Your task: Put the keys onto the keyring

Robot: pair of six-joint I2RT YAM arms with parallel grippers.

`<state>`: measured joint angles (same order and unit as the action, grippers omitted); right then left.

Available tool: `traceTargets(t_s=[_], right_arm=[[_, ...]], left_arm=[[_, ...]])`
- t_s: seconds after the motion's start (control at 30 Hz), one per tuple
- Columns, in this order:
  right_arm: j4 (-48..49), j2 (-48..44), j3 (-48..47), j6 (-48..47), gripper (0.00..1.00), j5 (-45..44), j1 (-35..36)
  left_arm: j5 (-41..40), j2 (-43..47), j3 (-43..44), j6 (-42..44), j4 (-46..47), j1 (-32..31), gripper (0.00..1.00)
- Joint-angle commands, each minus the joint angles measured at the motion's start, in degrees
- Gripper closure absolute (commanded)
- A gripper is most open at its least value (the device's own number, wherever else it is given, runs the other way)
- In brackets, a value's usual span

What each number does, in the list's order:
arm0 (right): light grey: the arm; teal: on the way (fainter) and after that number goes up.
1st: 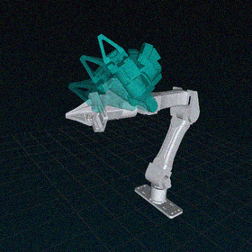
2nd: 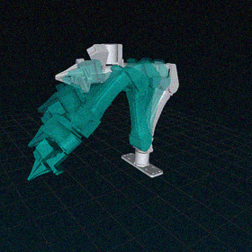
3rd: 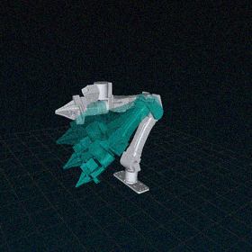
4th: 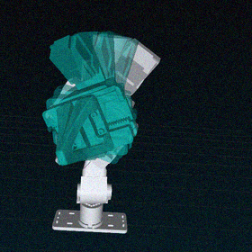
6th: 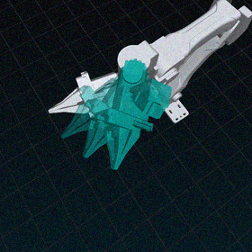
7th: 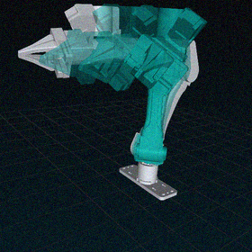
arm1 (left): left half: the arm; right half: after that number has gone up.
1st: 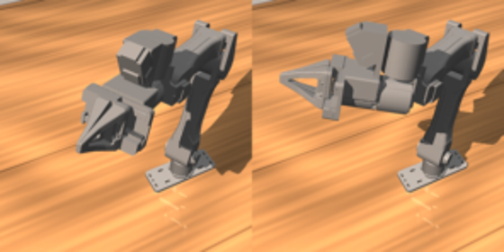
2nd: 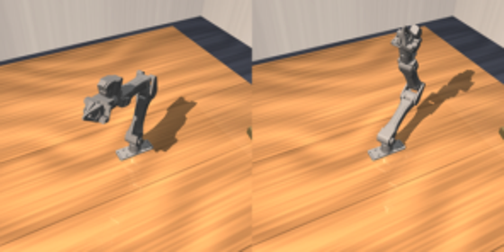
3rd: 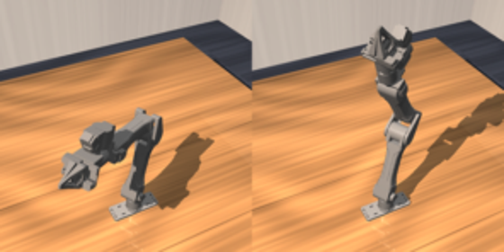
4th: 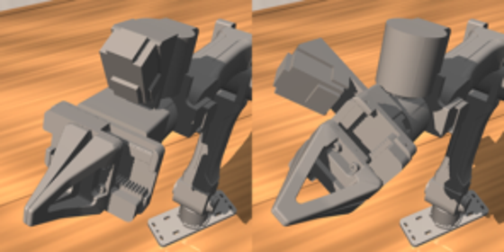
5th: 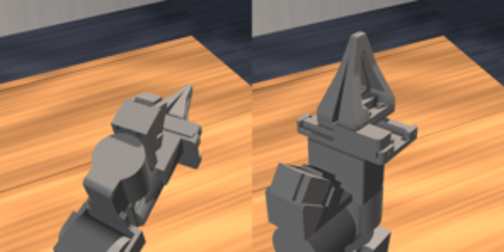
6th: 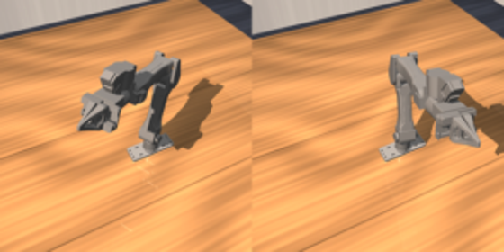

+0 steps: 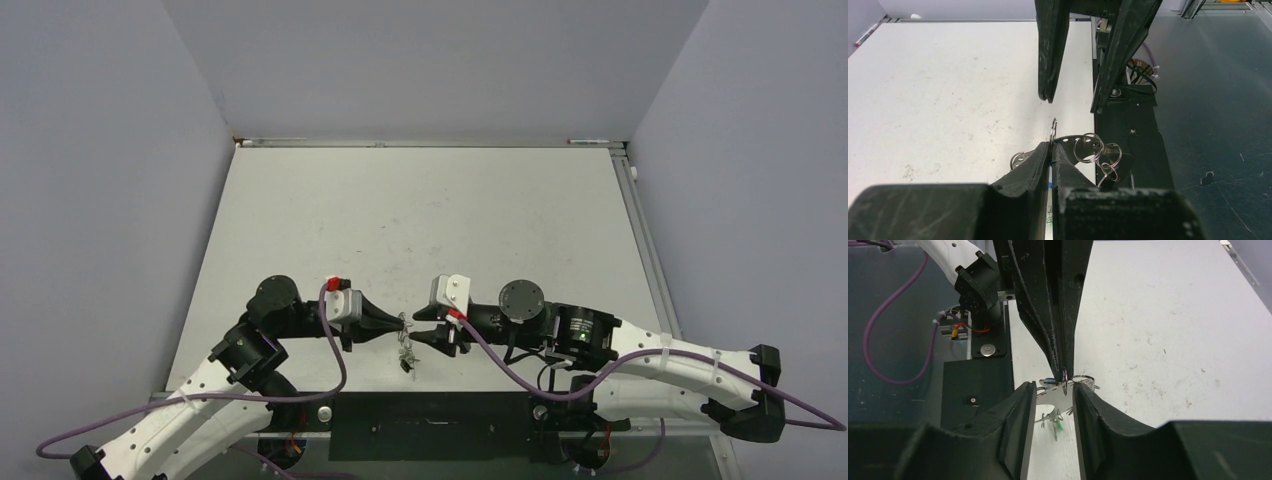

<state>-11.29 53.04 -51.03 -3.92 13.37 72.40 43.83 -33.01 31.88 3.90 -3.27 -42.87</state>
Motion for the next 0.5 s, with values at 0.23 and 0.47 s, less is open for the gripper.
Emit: traceTargets(t_s=[0.23,0.47], right_arm=[[-6.09,-1.61,-4.89,-5.44,0.6,-4.98,0.02],[-9.8,6.66,-11.33,-9.17,0.66,-3.47,0.04]], left_arm=[[-1.7,-1.18,4.55,2.14,-2.0,0.76,1.0],[-1.51,-1.7,5.04,2.34,-3.13,0.74,1.0]])
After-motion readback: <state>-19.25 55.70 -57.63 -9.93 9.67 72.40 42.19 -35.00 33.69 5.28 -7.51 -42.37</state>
